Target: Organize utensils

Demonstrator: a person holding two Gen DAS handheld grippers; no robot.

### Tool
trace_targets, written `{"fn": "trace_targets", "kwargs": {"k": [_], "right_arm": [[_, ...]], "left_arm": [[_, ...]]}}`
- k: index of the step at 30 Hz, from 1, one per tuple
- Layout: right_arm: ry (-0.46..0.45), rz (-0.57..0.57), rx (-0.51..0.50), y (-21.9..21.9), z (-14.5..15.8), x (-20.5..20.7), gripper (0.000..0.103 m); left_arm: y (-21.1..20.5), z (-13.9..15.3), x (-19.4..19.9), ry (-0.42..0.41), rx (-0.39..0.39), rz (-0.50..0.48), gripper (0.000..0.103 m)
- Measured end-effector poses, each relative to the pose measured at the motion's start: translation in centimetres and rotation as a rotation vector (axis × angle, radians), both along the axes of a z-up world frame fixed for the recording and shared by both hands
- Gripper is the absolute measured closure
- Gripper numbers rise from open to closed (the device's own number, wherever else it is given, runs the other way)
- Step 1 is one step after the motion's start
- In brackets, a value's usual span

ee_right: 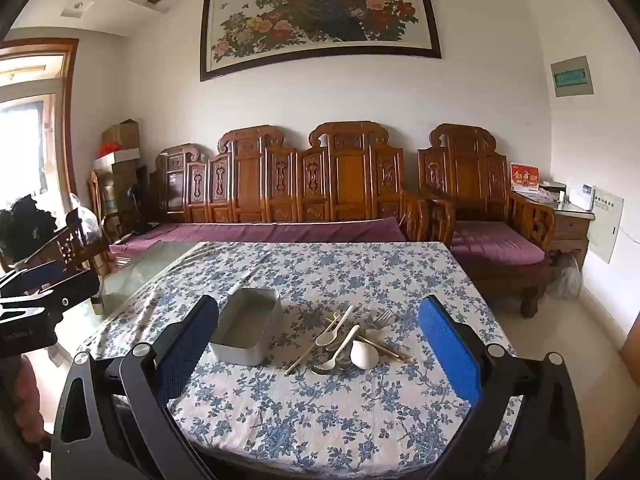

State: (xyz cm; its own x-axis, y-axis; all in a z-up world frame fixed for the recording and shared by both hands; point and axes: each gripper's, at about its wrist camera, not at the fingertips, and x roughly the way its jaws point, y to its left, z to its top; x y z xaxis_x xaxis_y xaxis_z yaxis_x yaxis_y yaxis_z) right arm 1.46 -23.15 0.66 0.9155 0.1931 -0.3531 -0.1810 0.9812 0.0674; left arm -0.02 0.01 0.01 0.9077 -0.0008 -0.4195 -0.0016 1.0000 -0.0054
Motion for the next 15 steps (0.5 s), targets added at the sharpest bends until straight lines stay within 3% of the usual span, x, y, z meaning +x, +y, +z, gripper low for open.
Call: {"fn": "trace_targets", "kwargs": {"k": [15], "right_arm": [[0.006, 0.000, 0.000, 0.06, 0.18, -0.09, 0.002]], "left_arm": [[-0.09, -0.17, -0.04, -0.003, -0.002, -0.005, 0.006]]}}
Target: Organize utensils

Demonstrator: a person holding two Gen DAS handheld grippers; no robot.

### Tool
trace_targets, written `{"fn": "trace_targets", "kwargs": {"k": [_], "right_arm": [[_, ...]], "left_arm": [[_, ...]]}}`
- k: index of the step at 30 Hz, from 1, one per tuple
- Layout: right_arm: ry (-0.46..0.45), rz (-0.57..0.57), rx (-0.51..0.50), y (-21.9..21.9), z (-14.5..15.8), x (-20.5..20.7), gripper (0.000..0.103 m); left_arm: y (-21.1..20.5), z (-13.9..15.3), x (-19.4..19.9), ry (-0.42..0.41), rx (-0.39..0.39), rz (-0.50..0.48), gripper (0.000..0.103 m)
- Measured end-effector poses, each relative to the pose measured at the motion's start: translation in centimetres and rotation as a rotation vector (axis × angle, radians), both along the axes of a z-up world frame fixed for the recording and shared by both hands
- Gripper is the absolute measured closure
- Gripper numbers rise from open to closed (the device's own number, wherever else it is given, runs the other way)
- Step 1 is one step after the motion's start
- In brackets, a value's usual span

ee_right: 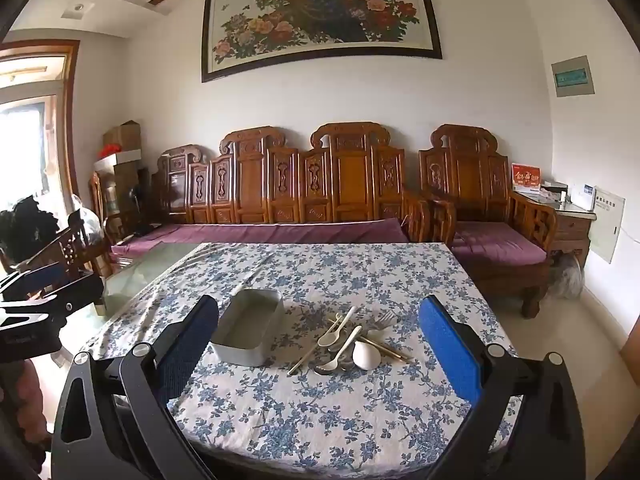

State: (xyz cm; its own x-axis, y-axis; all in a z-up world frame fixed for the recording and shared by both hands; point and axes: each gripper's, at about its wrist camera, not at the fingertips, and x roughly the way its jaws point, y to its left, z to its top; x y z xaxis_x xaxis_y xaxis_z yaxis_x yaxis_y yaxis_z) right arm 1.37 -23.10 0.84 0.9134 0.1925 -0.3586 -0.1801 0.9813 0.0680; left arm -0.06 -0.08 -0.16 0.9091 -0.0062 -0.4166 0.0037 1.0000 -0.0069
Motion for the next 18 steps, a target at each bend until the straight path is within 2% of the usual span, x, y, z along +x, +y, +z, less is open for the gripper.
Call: {"fn": "trace_targets", "kwargs": {"k": [18], "right_arm": [[-0.002, 0.000, 0.000, 0.60, 0.64, -0.35, 0.002]], "left_arm": [[-0.11, 0.13, -0.20, 0.004, 0.005, -0.010, 0.006]]}}
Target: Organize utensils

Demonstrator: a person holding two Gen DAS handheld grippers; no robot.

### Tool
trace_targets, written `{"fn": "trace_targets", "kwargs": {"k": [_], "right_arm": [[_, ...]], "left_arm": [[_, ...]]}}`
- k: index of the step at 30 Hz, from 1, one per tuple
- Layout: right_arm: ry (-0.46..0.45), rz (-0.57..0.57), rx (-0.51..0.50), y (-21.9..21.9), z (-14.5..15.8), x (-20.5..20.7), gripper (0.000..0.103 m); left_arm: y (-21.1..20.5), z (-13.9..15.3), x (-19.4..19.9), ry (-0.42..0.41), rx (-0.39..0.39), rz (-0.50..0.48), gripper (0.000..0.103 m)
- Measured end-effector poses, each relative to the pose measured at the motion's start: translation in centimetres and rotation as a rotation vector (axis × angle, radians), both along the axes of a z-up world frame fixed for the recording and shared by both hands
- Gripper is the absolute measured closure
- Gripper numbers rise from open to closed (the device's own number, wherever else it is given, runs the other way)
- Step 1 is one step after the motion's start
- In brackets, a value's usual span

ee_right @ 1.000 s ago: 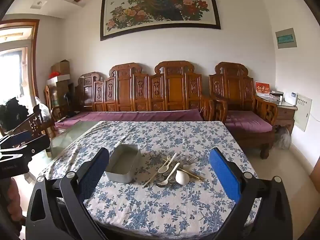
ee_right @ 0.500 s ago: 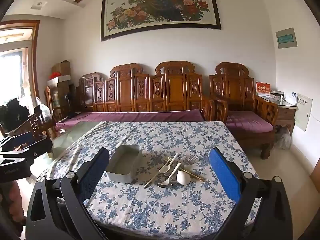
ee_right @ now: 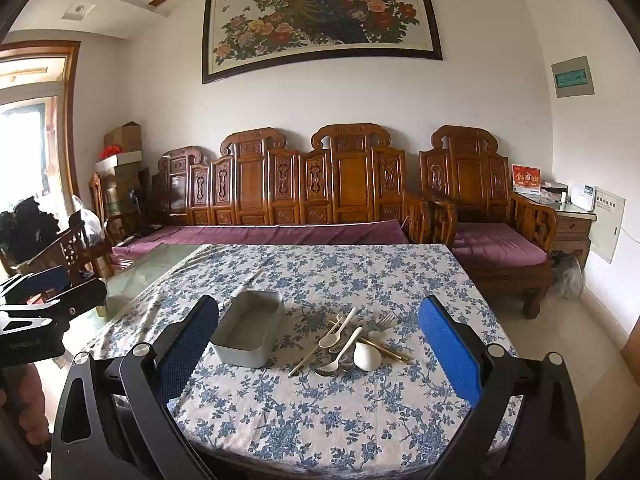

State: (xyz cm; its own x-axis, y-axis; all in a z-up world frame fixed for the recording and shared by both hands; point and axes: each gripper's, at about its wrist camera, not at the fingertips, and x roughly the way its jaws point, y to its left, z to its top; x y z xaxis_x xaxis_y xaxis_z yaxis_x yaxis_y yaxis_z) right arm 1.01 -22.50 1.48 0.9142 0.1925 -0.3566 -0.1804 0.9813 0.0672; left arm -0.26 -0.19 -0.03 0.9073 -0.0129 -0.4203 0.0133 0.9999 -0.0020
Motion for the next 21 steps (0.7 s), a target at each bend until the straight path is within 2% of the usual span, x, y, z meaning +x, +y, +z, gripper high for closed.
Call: {"fn": "trace_targets", "kwargs": {"k": [21], "right_arm": [[-0.008, -0.001, 0.000, 0.04, 0.62, -0.10, 0.002]], "left_arm": [[0.01, 0.63, -0.12, -0.009, -0.001, -0.012, 0.006]]}}
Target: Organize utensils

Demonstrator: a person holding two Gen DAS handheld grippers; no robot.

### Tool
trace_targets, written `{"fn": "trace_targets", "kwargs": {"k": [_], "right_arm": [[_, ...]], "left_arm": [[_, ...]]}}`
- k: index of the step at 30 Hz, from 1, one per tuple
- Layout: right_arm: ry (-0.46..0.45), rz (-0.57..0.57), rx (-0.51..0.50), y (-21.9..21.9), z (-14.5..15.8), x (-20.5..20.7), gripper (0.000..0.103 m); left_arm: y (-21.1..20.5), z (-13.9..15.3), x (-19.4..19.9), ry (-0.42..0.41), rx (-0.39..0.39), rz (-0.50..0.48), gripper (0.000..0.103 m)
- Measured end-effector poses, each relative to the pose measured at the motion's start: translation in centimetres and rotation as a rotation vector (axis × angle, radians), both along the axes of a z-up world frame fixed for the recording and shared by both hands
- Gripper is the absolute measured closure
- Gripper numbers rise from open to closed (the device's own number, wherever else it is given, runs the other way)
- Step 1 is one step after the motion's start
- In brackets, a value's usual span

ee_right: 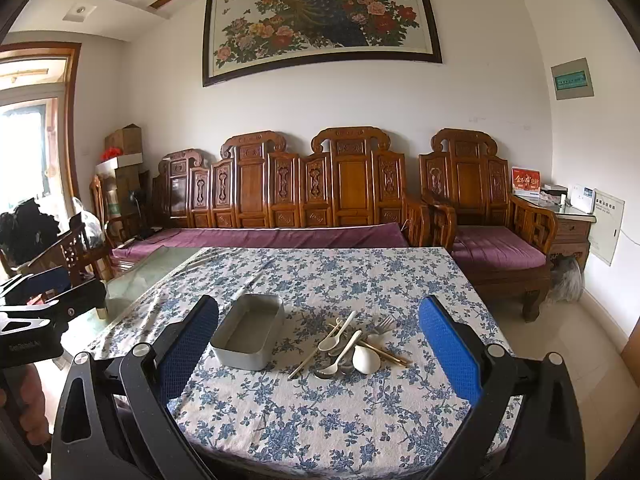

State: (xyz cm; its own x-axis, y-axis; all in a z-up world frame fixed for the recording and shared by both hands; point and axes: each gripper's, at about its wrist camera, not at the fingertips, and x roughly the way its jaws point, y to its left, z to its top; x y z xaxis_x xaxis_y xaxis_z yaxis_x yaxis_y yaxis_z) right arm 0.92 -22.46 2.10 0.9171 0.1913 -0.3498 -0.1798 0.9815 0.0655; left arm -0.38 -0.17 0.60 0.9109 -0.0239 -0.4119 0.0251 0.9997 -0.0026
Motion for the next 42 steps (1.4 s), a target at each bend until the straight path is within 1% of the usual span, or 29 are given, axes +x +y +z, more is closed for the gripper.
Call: {"fn": "trace_targets", "kwargs": {"k": [4, 5, 6, 32, 38, 42], "right_arm": [[0.002, -0.001, 0.005, 0.0, 0.2, 0.0, 0.002], [0.003, 0.001, 0.005, -0.3, 1.1, -0.1, 0.002], [0.002, 0.001, 0.005, -0.3, 1.2, -0.2, 0.002], [0.002, 0.004, 0.010, -0.7, 1.4, -0.3, 0.002], [0.012, 0.005, 0.014, -1.0, 0.4, -0.2, 0.002], [0.026, 0.007, 0.011, -1.1, -0.5, 0.2, 0.002]], "left_arm": [[0.1, 0.0, 0.0, 0.001, -0.007, -0.004, 0.006], [0.1, 0.0, 0.0, 0.001, -0.004, -0.004, 0.006], [0.0, 0.0, 0.0, 0.002, -0.004, -0.004, 0.006], [0.2, -0.3, -0.1, 0.002, -0.009, -0.010, 0.006], [0.3, -0.6, -0.2, 0.010, -0.010, -0.013, 0.006], [0.5, -1.4, 0.4, 0.038, -0.013, -0.023, 0.006]]}}
